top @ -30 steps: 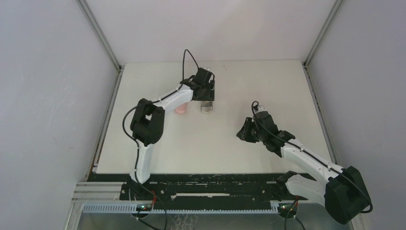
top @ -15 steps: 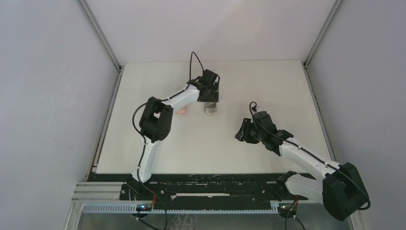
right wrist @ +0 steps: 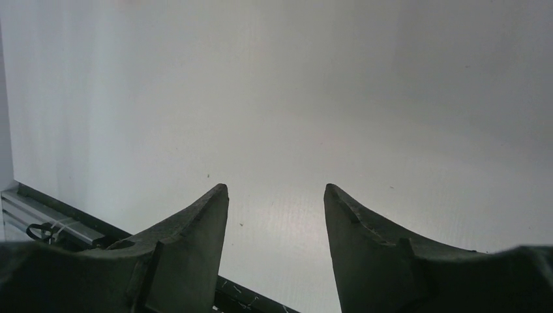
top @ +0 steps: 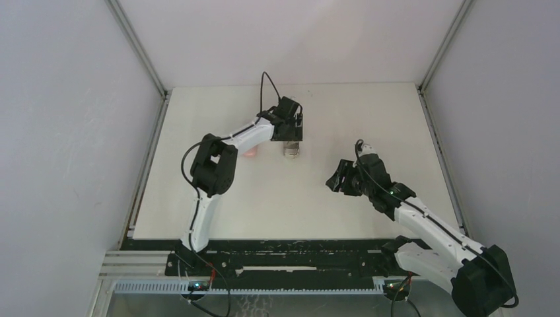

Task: Organize the sunglasses
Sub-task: Place the sunglasses case at the center of the board, then reset both arms

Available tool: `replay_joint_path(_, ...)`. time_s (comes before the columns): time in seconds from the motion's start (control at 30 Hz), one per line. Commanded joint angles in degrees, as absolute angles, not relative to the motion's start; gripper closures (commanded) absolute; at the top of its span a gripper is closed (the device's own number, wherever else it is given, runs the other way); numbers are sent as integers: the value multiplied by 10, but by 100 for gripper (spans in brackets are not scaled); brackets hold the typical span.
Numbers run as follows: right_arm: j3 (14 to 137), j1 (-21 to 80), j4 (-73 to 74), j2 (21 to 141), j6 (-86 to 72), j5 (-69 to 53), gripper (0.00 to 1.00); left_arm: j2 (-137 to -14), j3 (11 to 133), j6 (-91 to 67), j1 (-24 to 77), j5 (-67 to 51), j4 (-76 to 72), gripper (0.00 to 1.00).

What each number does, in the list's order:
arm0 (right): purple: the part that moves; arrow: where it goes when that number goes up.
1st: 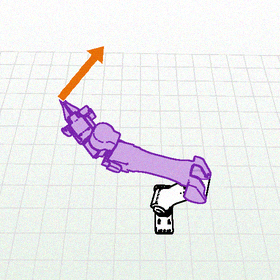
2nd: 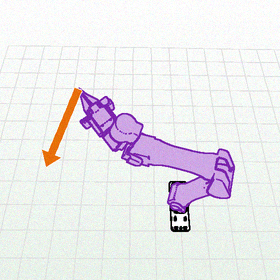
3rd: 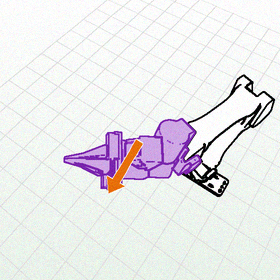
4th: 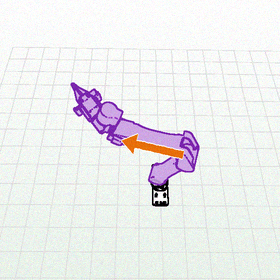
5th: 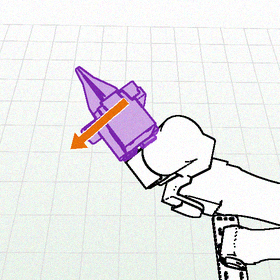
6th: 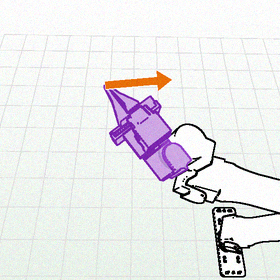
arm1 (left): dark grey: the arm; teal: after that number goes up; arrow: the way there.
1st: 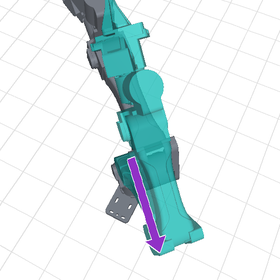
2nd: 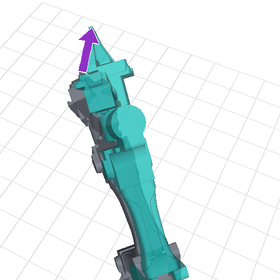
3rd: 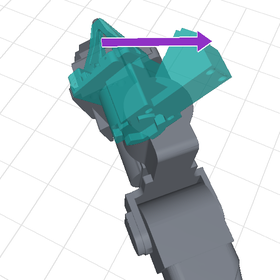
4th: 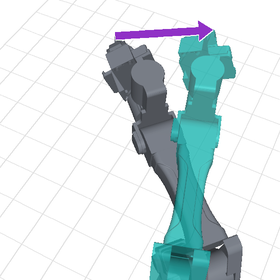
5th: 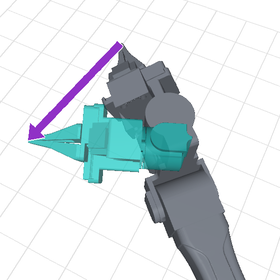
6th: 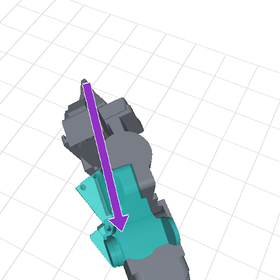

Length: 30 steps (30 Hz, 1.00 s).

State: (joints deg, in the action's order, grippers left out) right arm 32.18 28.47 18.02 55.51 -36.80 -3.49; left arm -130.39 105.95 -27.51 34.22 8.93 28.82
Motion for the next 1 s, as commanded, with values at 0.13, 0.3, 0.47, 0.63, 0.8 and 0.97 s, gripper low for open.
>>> replay_joint_path(0.13,336,277,220,460,-366,-5,39,-1147,993,-275,344,110,232,8)
replay_joint_path(0.3,355,273,259,384,-362,11,31,-1034,929,-271,346,119,210,3)
replay_joint_path(0.47,380,270,277,307,-324,16,5,-848,767,-252,358,133,131,0)
replay_joint_path(0.63,431,272,316,279,-294,7,0,-620,591,-240,389,200,71,0)
replay_joint_path(0.8,425,274,303,215,-277,18,0,-429,478,-243,388,257,162,0)
replay_joint_path(0.97,394,274,311,148,-263,76,0,-289,397,-283,388,307,253,0)
